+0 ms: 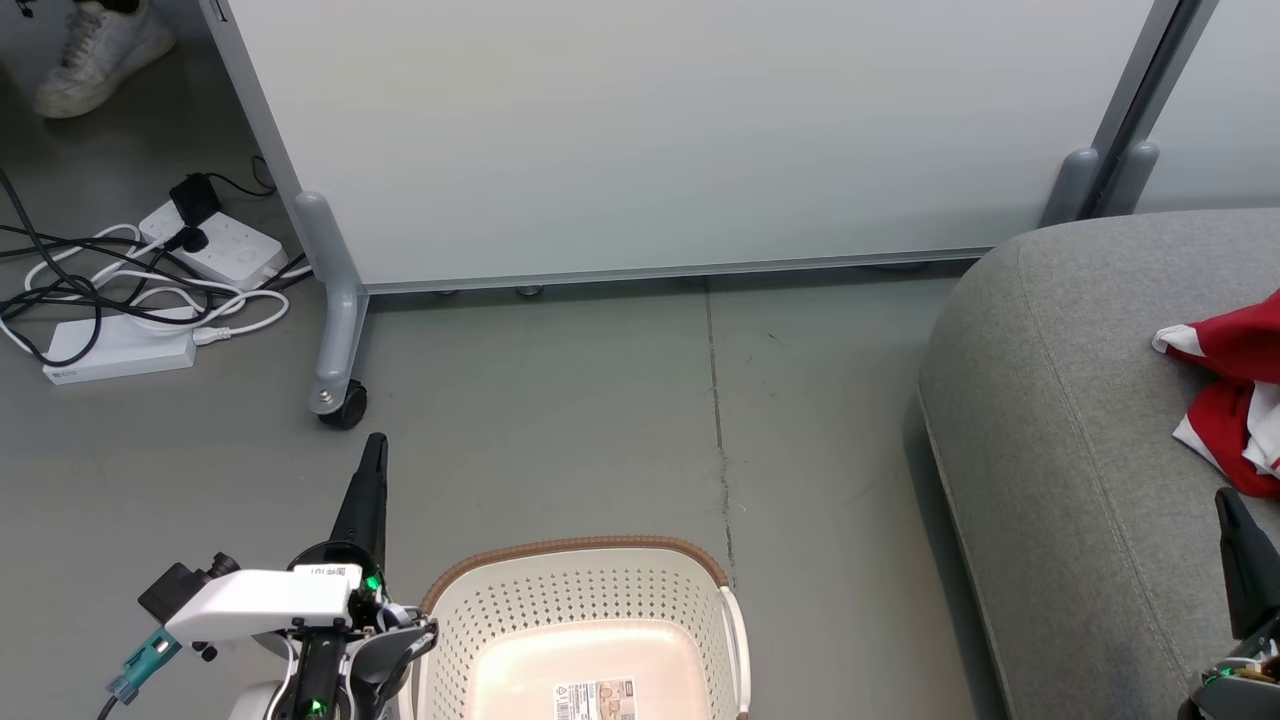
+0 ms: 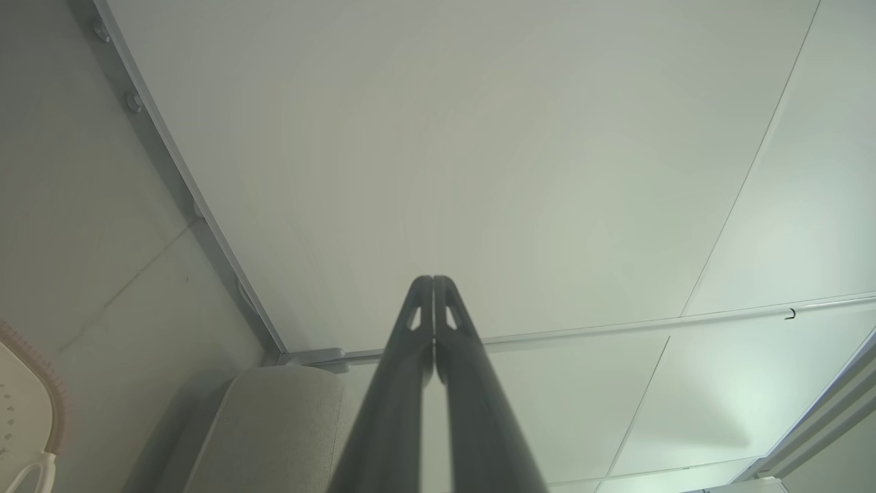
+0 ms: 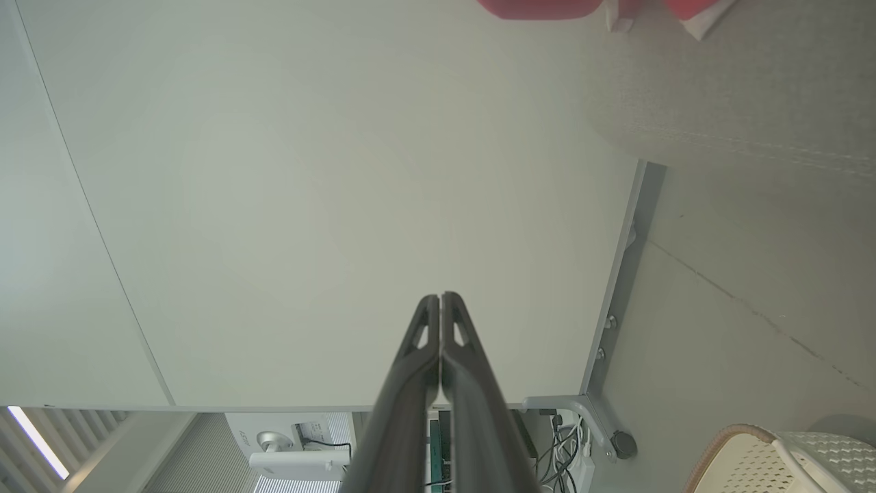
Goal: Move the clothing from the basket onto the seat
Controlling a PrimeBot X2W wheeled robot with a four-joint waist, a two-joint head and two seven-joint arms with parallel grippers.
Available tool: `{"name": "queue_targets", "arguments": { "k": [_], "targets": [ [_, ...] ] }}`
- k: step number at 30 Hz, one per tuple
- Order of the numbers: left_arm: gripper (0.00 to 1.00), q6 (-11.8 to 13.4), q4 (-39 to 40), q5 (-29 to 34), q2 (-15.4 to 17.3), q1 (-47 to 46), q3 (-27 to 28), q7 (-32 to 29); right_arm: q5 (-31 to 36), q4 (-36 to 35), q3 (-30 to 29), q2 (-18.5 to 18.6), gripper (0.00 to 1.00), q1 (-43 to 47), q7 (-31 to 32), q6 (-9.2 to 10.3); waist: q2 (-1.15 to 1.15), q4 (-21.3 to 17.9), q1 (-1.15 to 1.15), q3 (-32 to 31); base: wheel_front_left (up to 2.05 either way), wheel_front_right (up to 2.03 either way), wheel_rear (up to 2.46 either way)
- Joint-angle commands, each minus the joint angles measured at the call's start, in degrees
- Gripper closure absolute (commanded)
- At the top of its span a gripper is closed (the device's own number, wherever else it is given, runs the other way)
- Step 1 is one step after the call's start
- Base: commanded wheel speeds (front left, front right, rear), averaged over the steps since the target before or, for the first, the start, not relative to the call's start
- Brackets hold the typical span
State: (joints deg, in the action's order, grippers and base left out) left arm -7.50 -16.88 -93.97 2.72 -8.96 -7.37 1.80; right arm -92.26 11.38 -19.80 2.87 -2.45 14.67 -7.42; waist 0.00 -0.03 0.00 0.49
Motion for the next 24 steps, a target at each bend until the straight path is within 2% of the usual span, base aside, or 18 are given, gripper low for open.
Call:
{"name": "queue_targets", "arguments": {
  "k": [1, 24],
  "targets": [
    [1.0, -0.29, 0.06, -0.5, 0.14, -1.02, 0.23, 0.05, 0.21, -0.12, -0.14, 0.19, 1.0, -0.63, 0.13, -0.12, 0.0, 0.0, 0.0, 0.0, 0.0, 0.0, 0.0],
    [1.0, -0.29, 0.07, -0.51, 0.14, -1.02, 0.22, 0.05, 0.27, -0.13, -0.21, 0.16, 1.0, -0.56, 0.2, -0.12, 0.0, 0.0, 0.0, 0.0, 0.0, 0.0, 0.0]
  ]
}}
